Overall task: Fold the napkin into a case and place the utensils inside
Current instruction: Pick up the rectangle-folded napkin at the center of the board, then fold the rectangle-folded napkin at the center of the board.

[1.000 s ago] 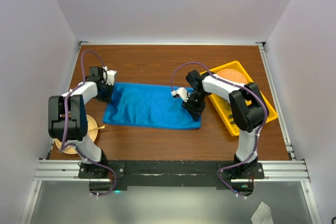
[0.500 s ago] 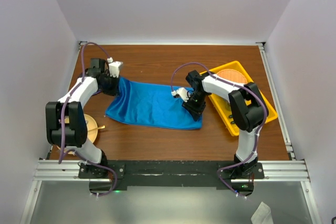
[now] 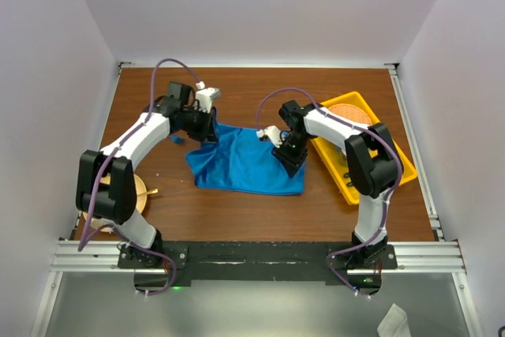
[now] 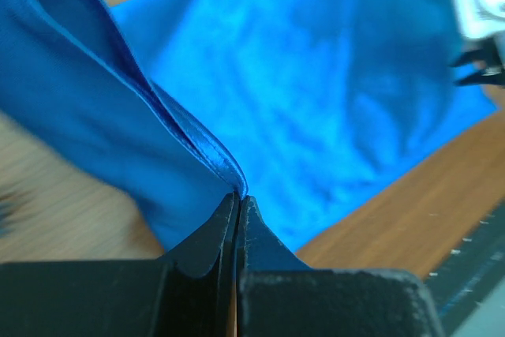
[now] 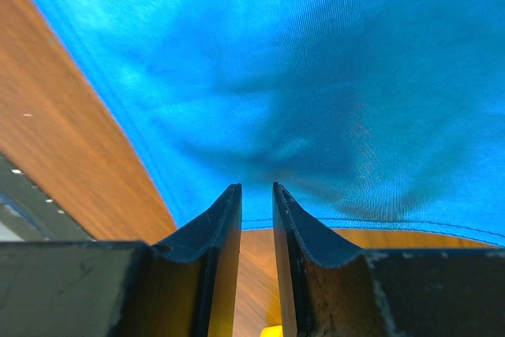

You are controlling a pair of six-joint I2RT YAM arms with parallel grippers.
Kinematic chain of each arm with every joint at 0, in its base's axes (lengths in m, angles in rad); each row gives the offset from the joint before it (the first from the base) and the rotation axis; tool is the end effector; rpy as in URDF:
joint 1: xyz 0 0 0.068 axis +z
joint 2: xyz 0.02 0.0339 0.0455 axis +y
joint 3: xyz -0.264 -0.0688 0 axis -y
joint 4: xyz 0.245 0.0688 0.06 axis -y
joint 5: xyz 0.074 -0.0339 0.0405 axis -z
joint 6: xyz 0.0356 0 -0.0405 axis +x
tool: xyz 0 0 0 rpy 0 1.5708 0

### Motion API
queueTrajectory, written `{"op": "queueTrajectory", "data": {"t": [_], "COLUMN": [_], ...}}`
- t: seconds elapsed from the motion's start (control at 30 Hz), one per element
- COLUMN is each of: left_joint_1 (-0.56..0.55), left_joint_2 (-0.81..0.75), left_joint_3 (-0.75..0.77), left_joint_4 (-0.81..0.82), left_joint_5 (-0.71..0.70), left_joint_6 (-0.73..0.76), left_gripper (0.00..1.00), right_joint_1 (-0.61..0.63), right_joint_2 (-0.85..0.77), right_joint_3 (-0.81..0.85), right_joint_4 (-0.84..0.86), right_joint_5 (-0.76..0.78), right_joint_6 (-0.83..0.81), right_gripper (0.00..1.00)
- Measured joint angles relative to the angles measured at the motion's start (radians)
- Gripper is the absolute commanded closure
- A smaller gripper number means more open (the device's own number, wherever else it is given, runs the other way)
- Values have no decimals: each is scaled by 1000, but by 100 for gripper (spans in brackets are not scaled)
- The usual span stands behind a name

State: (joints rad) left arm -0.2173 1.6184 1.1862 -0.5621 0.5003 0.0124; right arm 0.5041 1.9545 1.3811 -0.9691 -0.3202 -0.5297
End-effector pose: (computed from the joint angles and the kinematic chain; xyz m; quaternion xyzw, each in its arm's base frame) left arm 0.3259 -0.0894 0.2408 0.1764 0.9147 -0.2643 0.2497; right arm 0.3100 0.1838 0.1680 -0.4898 0.8570 0.1592 0.0160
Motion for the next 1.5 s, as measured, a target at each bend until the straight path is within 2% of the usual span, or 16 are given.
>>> {"op": "queueTrajectory", "data": {"t": [0.13,0.33,0.5,0.53,0.57,0.6,0.73,0.8,1.13,1.27,1.5], "left_joint_1": [-73,-182,-270,-283,-296,-307,-331,-320,-76,-66,-88], "left_joint_2": [43,153,282,297,313,327,357,348,37,12,-118], "left_joint_3": [19,29,104,112,120,126,138,137,17,-69,-200], "left_joint_4": [41,175,291,310,330,346,364,348,200,151,109], "left_joint_5": [46,109,139,142,149,155,179,180,85,88,99], "left_joint_6": [-71,-228,-346,-364,-383,-399,-432,-414,-206,-112,97], "left_gripper": [100,100,100,97,88,73,50,40,48,47,39], "right_joint_1": [-34,-147,-170,-169,-168,-166,-164,-164,-157,-144,-96], "right_joint_2": [-21,-93,-132,-137,-144,-150,-153,-153,-138,-107,-56], "right_joint_3": [33,68,66,64,60,54,35,32,19,6,-38], "right_joint_4": [-26,-53,-69,-69,-68,-69,-71,-71,-46,-14,30], "right_joint_5": [-49,-100,-102,-101,-102,-102,-101,-101,-97,-83,-23], "right_joint_6": [22,53,62,64,66,68,73,74,73,63,38], "right_gripper": [73,73,73,73,73,73,73,73,73,73,73]}}
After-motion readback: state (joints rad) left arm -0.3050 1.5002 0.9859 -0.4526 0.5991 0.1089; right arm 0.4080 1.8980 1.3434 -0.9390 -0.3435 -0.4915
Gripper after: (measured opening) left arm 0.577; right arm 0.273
